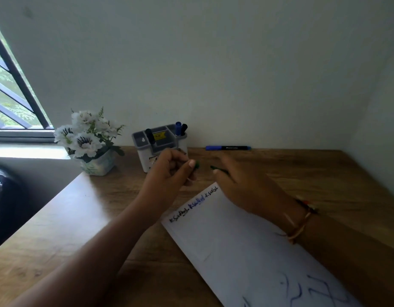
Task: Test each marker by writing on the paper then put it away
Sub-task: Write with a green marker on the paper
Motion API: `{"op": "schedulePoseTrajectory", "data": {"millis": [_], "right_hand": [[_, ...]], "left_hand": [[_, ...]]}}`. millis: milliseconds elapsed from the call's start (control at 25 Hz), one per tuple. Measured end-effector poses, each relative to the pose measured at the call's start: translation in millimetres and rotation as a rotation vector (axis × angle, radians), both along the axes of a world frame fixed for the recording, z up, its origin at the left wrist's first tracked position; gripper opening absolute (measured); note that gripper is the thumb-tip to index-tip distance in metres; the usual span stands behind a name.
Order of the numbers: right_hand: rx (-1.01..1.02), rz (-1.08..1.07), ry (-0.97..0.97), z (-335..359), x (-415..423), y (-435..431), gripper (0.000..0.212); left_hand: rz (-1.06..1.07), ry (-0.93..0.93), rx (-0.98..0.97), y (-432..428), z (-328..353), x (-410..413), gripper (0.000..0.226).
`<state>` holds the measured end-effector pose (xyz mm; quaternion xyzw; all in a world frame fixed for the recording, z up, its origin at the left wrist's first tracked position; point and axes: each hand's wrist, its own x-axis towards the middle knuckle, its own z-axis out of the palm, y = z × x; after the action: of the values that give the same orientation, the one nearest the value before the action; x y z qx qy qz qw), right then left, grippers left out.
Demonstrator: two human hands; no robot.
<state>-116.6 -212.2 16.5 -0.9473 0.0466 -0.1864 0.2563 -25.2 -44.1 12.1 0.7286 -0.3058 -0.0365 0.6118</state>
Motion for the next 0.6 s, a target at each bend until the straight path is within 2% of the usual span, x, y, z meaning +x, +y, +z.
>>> {"op": "schedulePoseTrajectory", "data": {"millis": [80, 200, 320, 360, 440, 520, 600], "right_hand": [[0.285, 0.009, 0.106, 4, 1, -11, 0.029], [0.659, 0.032, 0.092, 6, 5, -23, 0.019], [1.205, 0.075, 0.096, 9, 6, -24, 0.026], [1.311, 0.089, 0.098, 10, 5, -25, 0.026], [1.353, 0.090, 0.094, 11, 6, -26, 0.019], [1.267, 0.061, 0.098, 7, 9, -25, 0.014], [1.118, 0.010, 0.111, 0, 12, -24, 0.019]], "left_hand": [[0.053, 0.017, 0.005, 2, -1, 5, 0.012], [0.010, 0.001, 0.072, 2, -4, 6, 0.022], [-0.014, -0.042, 0.153, 2, -5, 6, 0.021], [-0.005, -0.049, 0.165, 2, -7, 7, 0.018], [0.005, -0.069, 0.207, 2, -8, 9, 0.014], [-0.005, -0.146, 0.313, 2, -10, 11, 0.013], [-0.040, -0.231, 0.465, 0, -11, 11, 0.013]]}}
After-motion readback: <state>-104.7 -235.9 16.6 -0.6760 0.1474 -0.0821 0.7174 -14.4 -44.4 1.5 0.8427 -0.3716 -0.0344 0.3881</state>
